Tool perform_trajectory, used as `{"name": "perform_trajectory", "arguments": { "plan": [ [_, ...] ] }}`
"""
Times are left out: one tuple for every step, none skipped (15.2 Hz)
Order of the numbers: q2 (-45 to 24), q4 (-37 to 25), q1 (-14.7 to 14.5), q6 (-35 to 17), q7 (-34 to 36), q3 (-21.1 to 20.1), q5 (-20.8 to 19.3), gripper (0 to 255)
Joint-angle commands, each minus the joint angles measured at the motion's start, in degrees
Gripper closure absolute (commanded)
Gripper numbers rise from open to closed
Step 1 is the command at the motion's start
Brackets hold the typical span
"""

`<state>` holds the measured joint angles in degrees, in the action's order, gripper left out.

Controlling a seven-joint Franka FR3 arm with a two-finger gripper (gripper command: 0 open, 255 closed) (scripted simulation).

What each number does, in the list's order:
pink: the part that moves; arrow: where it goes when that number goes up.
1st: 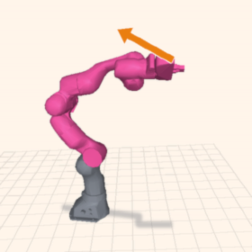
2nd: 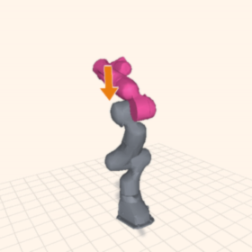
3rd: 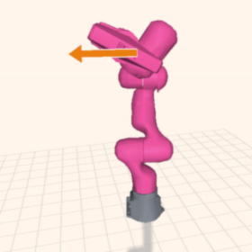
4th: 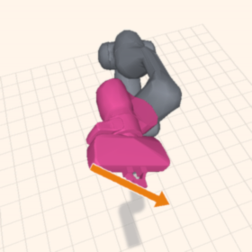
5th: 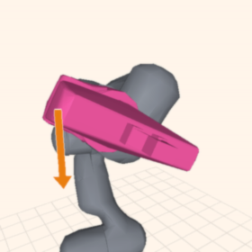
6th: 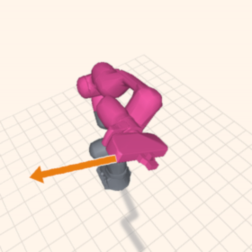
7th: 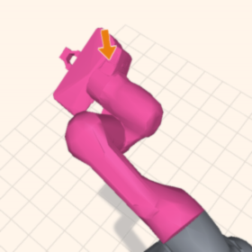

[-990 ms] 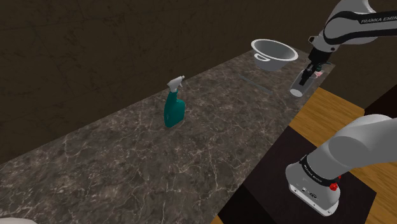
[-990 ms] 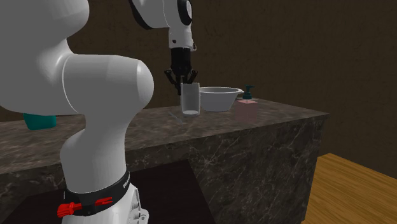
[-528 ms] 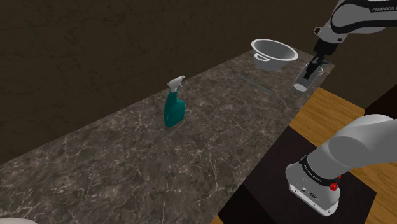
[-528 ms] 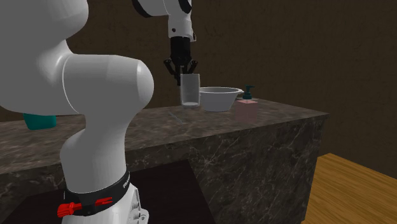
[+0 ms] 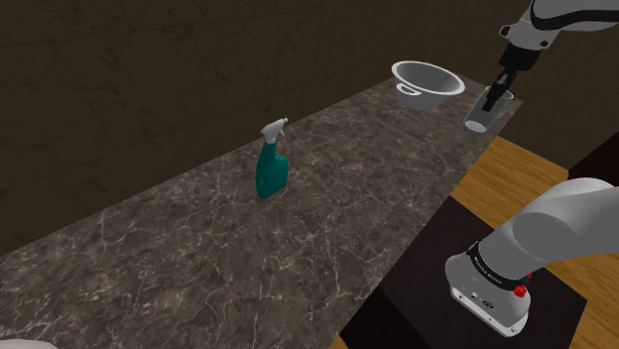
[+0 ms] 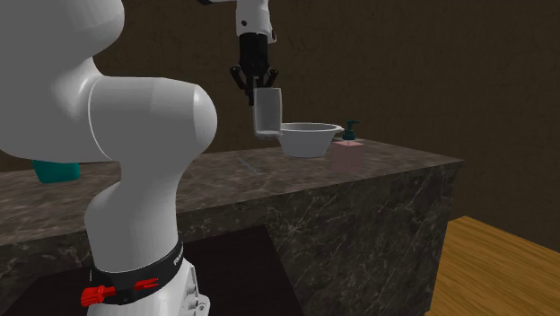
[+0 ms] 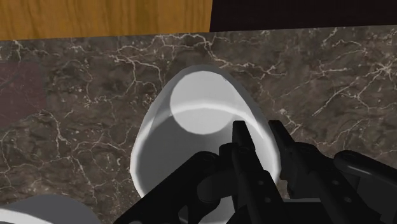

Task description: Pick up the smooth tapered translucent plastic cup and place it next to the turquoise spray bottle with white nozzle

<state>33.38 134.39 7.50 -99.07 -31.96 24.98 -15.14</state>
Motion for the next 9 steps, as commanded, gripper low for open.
{"name": "perform_trajectory", "arguments": {
  "plan": [
    [-0.1, -1.6, -0.1, 1.5, -0.1, -0.3, 0.2, 255],
    [-0.1, -2.3, -0.2, 2.2, -0.2, -0.4, 0.4, 255],
    [-0.1, -3.1, -0.2, 3.0, -0.2, -0.5, 0.5, 255],
    [-0.1, -3.9, -0.3, 3.7, -0.3, -0.7, 0.6, 255],
    [-0.2, -4.7, -0.3, 4.5, -0.3, -0.8, 0.7, 255],
    [-0.2, -5.4, -0.4, 5.2, -0.4, -0.9, 0.8, 255],
    [-0.3, -6.2, -0.4, 6.0, -0.4, -1.1, 0.9, 255],
    [-0.4, -7.1, -0.5, 6.7, -0.5, -1.2, 1.0, 255],
    [-0.5, -7.9, -0.5, 7.5, -0.5, -1.3, 1.1, 255]
  ]
}}
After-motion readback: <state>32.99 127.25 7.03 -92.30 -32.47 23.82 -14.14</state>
